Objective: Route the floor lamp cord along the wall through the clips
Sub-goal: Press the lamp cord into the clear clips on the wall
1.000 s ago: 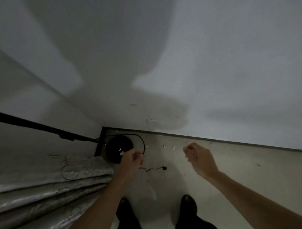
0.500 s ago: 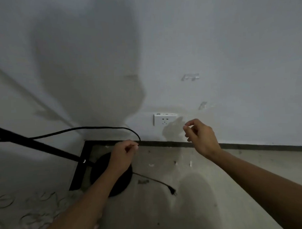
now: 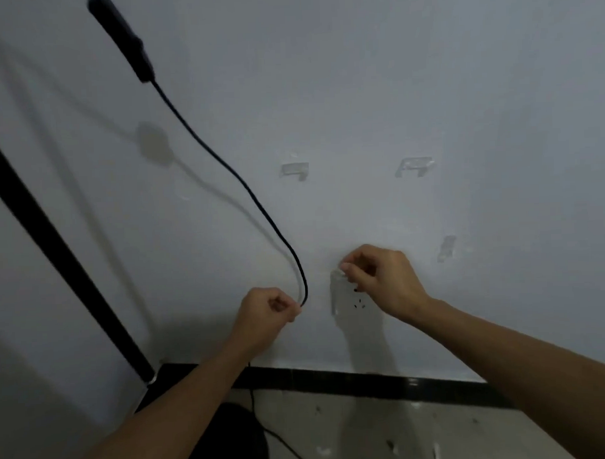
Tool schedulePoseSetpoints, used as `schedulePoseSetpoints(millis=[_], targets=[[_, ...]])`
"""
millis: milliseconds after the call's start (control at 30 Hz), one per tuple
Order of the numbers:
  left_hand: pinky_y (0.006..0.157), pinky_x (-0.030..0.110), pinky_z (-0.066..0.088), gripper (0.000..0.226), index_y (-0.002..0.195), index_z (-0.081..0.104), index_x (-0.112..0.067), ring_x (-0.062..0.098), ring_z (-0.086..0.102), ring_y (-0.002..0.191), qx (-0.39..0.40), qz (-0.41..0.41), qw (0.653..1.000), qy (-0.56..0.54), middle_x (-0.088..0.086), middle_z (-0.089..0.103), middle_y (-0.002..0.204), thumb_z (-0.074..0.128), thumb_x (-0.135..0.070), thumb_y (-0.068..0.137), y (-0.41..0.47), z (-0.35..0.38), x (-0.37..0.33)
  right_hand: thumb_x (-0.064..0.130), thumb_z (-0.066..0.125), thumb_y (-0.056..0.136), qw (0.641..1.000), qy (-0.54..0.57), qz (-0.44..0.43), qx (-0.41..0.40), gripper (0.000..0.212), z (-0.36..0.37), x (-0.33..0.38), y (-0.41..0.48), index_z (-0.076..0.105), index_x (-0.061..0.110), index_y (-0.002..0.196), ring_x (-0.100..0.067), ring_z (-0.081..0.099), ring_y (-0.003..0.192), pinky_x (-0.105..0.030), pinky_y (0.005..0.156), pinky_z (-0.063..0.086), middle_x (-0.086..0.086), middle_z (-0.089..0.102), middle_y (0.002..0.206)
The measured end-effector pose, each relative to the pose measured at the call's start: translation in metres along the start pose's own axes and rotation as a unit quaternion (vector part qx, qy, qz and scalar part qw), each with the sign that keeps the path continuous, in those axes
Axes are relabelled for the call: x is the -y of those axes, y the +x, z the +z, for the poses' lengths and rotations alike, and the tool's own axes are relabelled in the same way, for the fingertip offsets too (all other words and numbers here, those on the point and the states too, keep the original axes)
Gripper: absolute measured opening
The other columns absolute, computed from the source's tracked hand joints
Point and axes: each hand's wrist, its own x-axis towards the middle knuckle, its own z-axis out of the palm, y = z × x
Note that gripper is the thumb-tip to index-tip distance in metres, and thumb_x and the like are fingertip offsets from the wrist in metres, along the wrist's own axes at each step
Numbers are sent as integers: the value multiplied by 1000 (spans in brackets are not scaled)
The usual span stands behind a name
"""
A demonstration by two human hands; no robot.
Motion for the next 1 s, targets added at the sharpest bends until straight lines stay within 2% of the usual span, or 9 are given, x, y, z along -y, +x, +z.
schedulePoseSetpoints(millis=[67, 133, 267, 333, 500, 700, 767, 867, 1000], targets=[[70, 32, 56, 21, 58, 73, -36, 13, 67, 66, 14, -10, 1000, 6, -8, 71, 62, 73, -17, 66, -5, -3, 1, 32, 68, 86, 1000, 12, -4, -18, 14, 4, 14, 6, 73, 19, 84, -12, 67, 63, -41, 67, 58, 8, 70, 68], [73, 34, 57, 34, 60, 73, -43, 14, 69, 72, 21, -18, 1000, 13, -4, 73, 70, 72, -11, 72, -7, -5, -1, 31, 72, 84, 999, 28, -8, -32, 11, 11, 27, 9, 74, 20, 81, -9, 64, 61, -37, 66, 57, 12, 67, 64], [58, 9, 45, 12, 85, 76, -4, -8, 59, 56, 55, 9, 998, 13, -9, 65, 64, 66, 0, 79, -7, 0, -8, 34, 73, 83, 998, 38, -43, -21, 17, 22, 45, 12, 76, 20, 91, -8, 64, 64, -28, 65, 55, 16, 68, 74], [56, 7, 41, 11, 85, 75, 4, -10, 56, 51, 56, 20, 998, 10, -9, 61, 61, 66, 2, 79, -7, 1, -11, 32, 72, 84, 998, 41, -55, -8, 16, 21, 49, 11, 77, 20, 93, -9, 63, 62, -29, 64, 55, 14, 70, 77], [66, 5, 48, 17, 95, 73, 4, -2, 61, 70, 47, 5, 999, -6, 13, 73, 89, 65, 3, 81, -8, 0, -14, 25, 67, 89, 994, 94, -57, -15, 12, 19, 61, 9, 77, 19, 88, -10, 63, 59, -37, 64, 57, 7, 76, 81], [71, 6, 50, 18, 96, 74, -1, 13, 67, 87, 55, -17, 998, -28, 15, 74, 99, 64, 2, 82, -11, -1, -17, 23, 72, 85, 992, 86, -95, 23, 11, 22, 71, 3, 73, 24, 96, -8, 59, 64, -12, 59, 45, 12, 71, 80], [67, 6, 50, 17, 96, 74, 0, 5, 66, 76, 58, -23, 997, -36, 14, 74, 95, 64, 2, 82, -13, 1, -19, 23, 71, 86, 993, 66, -100, 17, 5, 21, 71, 4, 74, 25, 90, -9, 60, 67, -20, 64, 50, 14, 69, 78], [49, 5, 41, 16, 95, 72, 6, -5, 55, 47, 70, -43, 995, -57, 3, 65, 66, 64, 2, 82, -14, 3, -16, 21, 65, 90, 995, 49, -90, -11, 7, 16, 69, 7, 67, 26, 86, -14, 59, 69, -32, 66, 52, 6, 69, 75], [59, 11, 45, 19, 94, 72, 1, 7, 56, 62, 71, -61, 992, -80, 2, 61, 66, 73, -7, 77, -13, -5, -15, 19, 59, 93, 994, 18, -83, -74, 7, 4, 65, 15, 66, 22, 91, -13, 57, 64, -33, 63, 49, 3, 64, 71]])
